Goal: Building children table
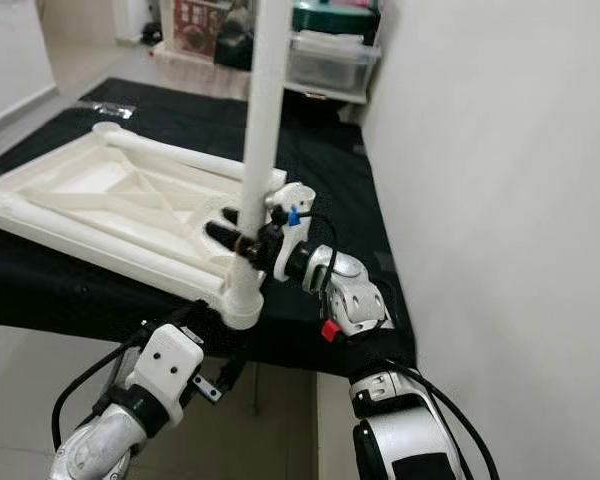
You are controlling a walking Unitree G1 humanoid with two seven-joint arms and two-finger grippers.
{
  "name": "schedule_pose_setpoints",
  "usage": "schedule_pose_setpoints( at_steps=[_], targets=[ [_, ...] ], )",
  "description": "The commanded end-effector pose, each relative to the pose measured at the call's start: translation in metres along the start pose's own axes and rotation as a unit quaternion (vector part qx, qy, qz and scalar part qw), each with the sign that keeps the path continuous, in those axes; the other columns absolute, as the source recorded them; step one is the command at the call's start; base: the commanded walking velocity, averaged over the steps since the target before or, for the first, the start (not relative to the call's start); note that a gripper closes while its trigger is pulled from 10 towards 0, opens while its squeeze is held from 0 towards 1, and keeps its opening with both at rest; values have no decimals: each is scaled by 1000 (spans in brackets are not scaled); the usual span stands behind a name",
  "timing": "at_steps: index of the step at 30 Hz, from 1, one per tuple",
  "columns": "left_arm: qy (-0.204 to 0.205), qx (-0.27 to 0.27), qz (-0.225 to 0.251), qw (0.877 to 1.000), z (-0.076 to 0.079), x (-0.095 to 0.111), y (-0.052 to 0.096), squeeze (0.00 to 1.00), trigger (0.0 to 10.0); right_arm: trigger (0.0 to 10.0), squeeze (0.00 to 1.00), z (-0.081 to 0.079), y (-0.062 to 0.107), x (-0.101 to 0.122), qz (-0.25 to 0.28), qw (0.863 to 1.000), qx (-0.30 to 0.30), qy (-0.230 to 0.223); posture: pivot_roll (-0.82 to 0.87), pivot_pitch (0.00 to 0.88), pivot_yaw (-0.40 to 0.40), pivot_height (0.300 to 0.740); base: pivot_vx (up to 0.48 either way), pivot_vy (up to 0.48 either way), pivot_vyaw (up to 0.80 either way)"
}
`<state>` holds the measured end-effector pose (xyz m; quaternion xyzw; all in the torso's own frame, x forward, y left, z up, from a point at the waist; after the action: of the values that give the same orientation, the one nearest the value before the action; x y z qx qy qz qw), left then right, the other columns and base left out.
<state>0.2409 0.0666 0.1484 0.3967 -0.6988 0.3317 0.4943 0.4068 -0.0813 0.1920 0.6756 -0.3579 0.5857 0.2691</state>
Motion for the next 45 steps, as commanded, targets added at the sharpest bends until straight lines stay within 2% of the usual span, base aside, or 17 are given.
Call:
schedule_pose_setpoints(
  at_steps=[1, 4, 5, 7, 9, 12, 13, 16, 17, 18, 20, 21, 28, 30, 42, 44, 45],
  targets=[
    [-2, -8, -5, 1000, 3, -4, 0, 0, 10000, 0, 0, 18, 4, 8, 11, 999, -52, -3, 98, 22, -165, 740, 0, 0, 0],
    [-2, -9, -5, 1000, 3, -4, 0, 0, 10000, 0, 0, 45, 14, 5, 12, 985, -175, -10, 95, 23, -161, 740, 0, 0, 0],
    [-1, -9, -5, 1000, 3, -4, 0, 0, 10000, 0, 0, 68, 29, 0, 12, 957, -290, -20, 98, 24, -163, 740, 0, 0, 0],
    [-1, -9, -5, 1000, 3, -4, 0, 0, 10000, 0, 0, 68, 29, 0, 12, 957, -290, -20, 98, 24, -163, 740, 0, 0, 0],
    [0, -8, -5, 1000, 4, -4, 0, 0, 10000, 0, 0, 78, 56, -18, 9, 899, -435, -37, 97, 24, -163, 740, 0, 0, 0],
    [0, -8, -6, 1000, 4, -4, 0, 0, 10000, 0, 0, 71, 57, -22, 14, 890, -453, -45, 98, 22, -166, 740, 0, 0, 0],
    [0, -8, -6, 1000, 4, -4, -1, 0, 10000, 4314, 0, 62, 53, -22, 21, 893, -446, -54, 98, 24, -167, 740, 0, 0, 0],
    [0, -8, -6, 1000, 4, -4, -1, 0, 10000, 4314, 0, 57, 48, -21, 27, 897, -437, -60, 98, 24, -167, 740, 0, 0, 0],
    [0, -8, -6, 1000, 4, -5, -1, 0, 10000, 10000, 0, 51, 42, -18, 40, 903, -422, -64, 98, 24, -166, 740, 0, 0, 0],
    [0, -7, -6, 1000, 4, -5, -1, 0, 10000, 10000, 1000, 46, 36, -9, 61, 914, -397, -58, 97, 24, -167, 740, 0, 0, 0],
    [0, -7, -6, 1000, 4, -5, -1, 0, 10000, 10000, 1000, 42, 28, 4, 89, 926, -363, -50, 95, 22, -166, 740, 0, 0, 0],
    [0, -7, -6, 1000, 4, -5, -1, 0, 10000, 10000, 0, 36, 20, 14, 109, 940, -319, -57, 94, 23, -167, 740, 0, 0, 0],
    [0, -7, -6, 1000, 4, -6, -1, 0, 10000, 10000, 0, 15, 6, 36, 129, 981, -137, -57, 95, 20, -168, 740, 0, 0, 0],
    [1, -6, -6, 1000, 4, -5, -1, 0, 10000, 10000, 0, -5, 9, 37, 99, 994, 0, -49, 93, 22, -169, 740, 0, 0, 0],
    [0, -7, -5, 1000, 4, -4, -1, 0, 10000, 10000, 0, -53, 35, 11, -34, 957, 286, -14, 102, 22, -169, 740, 0, 0, 0],
    [1, -7, -5, 1000, 4, -4, 0, 0, 10000, 7961, 0, -55, 31, 11, -30, 957, 289, -10, 105, 21, -171, 740, 0, 0, 0],
    [0, -7, -6, 1000, 4, -5, 0, 0, 10000, 0, 0, -52, 24, 9, -26, 964, 266, 4, 105, 22, -172, 740, 0, 0, 0]
  ],
)
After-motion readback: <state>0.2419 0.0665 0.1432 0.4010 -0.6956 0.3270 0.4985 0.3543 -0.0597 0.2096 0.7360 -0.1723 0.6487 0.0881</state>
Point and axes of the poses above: a point about 5 cm out from each wrist's last joint towards the gripper, its own y axis pointing back from the gripper into the wrist, its own x axis along the axis of the wrist's last joint, z = x × y, the point moved 4 cm from there along -y, pointing out of the wrist towards the gripper, and after that the axes turned 2 degrees about -y, right-handed, at the moved point
